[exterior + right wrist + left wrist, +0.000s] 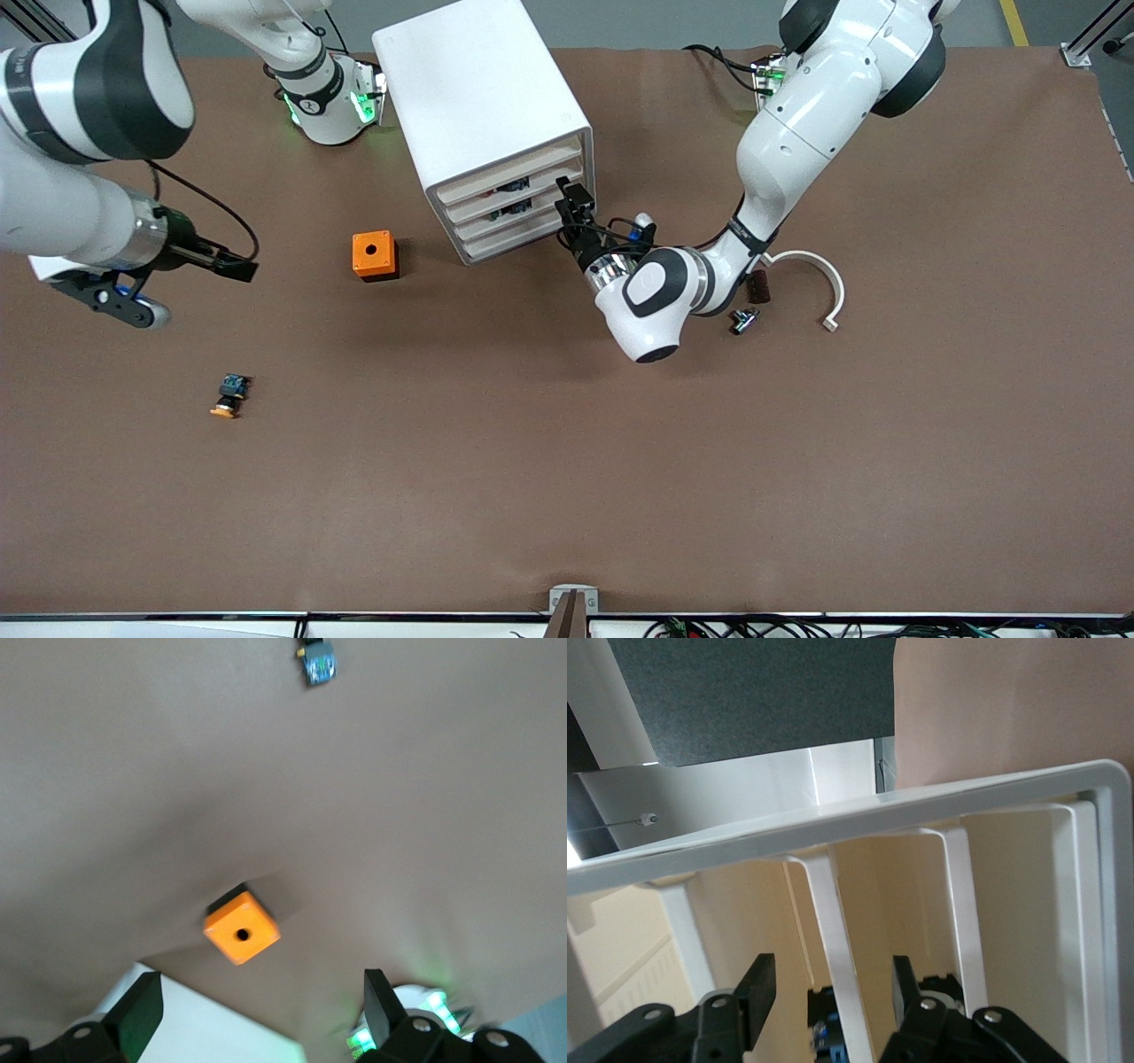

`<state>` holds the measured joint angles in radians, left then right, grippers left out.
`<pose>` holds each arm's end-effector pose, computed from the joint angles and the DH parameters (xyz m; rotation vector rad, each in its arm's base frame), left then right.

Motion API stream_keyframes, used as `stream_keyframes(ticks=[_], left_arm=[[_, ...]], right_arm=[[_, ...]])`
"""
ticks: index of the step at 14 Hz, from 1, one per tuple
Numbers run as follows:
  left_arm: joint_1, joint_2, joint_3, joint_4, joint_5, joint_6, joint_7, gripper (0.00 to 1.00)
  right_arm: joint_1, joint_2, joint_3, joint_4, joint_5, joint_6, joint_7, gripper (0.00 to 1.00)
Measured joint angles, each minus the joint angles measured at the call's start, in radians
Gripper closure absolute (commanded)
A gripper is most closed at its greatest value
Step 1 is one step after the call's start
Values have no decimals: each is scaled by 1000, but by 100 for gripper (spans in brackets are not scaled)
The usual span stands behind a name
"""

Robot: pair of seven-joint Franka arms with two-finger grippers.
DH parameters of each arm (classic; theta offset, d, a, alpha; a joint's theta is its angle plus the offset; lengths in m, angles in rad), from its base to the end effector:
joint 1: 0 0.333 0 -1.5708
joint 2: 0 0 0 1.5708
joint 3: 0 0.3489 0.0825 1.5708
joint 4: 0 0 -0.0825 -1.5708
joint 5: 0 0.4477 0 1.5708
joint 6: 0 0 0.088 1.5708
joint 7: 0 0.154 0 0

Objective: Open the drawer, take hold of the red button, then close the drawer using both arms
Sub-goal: 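Pull the drawer open with the left gripper while the right gripper approaches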

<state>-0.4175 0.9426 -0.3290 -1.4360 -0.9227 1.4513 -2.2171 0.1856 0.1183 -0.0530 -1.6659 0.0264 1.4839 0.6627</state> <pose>0.4502 -0.5454 0.1466 -1.1869 -1.5713 1.5238 0.6105 0.0869 0.4825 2.9074 -0.7927 -0.4320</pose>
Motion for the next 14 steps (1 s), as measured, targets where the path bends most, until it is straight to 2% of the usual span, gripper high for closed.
stream_keyframes(ticks=[2, 5, 9, 10, 14], left_arm=[[-16, 7, 0, -5, 0, -3, -15, 47], [-40, 10, -2, -12, 0, -36, -26, 66], [-53, 10, -3, -13, -4, -43, -27, 90], [-53, 11, -2, -13, -4, -41, -27, 94], [-52, 14, 5, -14, -7, -36, -50, 94]], right_arm=[[22, 0, 1, 0, 44, 2, 120, 0], [26, 1, 1, 0, 111, 30, 247, 0], [100, 1, 2, 11, 121, 90, 386, 0], [128, 1, 2, 15, 122, 105, 418, 0], [214, 1, 3, 20, 137, 143, 554, 0]])
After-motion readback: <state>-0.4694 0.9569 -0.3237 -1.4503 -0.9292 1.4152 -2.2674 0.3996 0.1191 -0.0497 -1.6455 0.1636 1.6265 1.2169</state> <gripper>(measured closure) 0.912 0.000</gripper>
